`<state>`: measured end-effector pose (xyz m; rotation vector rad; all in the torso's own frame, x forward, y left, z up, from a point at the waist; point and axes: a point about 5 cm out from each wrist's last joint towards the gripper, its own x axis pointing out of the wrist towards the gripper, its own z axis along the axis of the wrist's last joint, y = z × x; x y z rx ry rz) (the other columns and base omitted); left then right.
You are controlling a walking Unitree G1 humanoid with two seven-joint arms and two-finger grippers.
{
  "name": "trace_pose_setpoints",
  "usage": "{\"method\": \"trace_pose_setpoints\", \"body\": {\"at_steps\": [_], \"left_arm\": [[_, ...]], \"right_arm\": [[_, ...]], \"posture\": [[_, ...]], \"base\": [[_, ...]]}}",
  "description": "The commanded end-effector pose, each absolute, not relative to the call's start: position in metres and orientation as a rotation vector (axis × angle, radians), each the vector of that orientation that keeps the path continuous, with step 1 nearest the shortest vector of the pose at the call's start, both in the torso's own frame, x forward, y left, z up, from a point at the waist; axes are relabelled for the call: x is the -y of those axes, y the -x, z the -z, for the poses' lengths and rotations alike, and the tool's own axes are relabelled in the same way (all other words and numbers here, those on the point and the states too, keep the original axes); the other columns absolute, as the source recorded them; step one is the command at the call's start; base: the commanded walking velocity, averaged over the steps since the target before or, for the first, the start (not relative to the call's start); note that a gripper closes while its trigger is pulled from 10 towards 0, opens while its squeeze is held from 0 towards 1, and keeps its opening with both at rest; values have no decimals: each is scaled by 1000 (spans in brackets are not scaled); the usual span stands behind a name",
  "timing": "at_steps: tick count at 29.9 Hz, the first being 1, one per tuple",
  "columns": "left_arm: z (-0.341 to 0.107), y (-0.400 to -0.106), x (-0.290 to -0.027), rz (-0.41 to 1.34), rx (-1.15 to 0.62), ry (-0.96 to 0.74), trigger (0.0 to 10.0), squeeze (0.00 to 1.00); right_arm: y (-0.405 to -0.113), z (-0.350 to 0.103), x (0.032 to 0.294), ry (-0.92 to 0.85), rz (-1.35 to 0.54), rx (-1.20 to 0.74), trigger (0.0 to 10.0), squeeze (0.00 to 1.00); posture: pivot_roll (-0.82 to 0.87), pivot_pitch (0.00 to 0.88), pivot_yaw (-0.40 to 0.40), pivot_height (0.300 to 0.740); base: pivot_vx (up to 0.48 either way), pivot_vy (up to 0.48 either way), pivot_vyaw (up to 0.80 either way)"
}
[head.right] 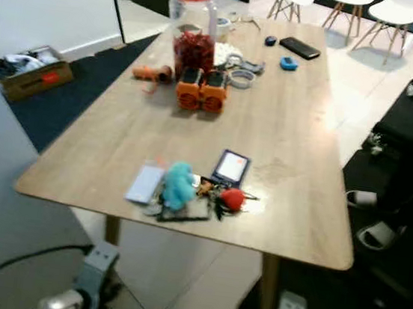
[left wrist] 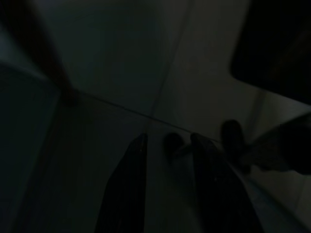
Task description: Hang keys on a hook
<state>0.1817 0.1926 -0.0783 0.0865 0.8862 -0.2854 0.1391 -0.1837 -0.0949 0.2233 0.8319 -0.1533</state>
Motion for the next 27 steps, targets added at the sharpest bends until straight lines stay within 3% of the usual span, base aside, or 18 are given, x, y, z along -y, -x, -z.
{"method": "trace_pose_setpoints", "body": {"at_steps": [1, 17, 24, 27], "left_arm": [[80, -177, -198, 273, -911, -109, 10000, 0], [66, -205, -198, 324, -845, -163, 10000, 0], [66, -206, -192, 336, -846, -186, 10000, 0], [67, -206, -191, 317, -852, -181, 10000, 0]], "right_arm": [[-134, 97, 183, -225, 155, -858, 10000, 0], [-134, 97, 190, -217, 165, -858, 10000, 0], [-134, 97, 191, -217, 168, -858, 10000, 0], [-134, 97, 190, -220, 169, -860, 10000, 0]], "posture": [[40, 39, 39, 740], [39, 50, 37, 740], [38, 52, 39, 740], [40, 52, 39, 740]], "base": [[0, 0, 0], [0, 0, 0], [0, -480, 0], [0, 0, 0]]}}
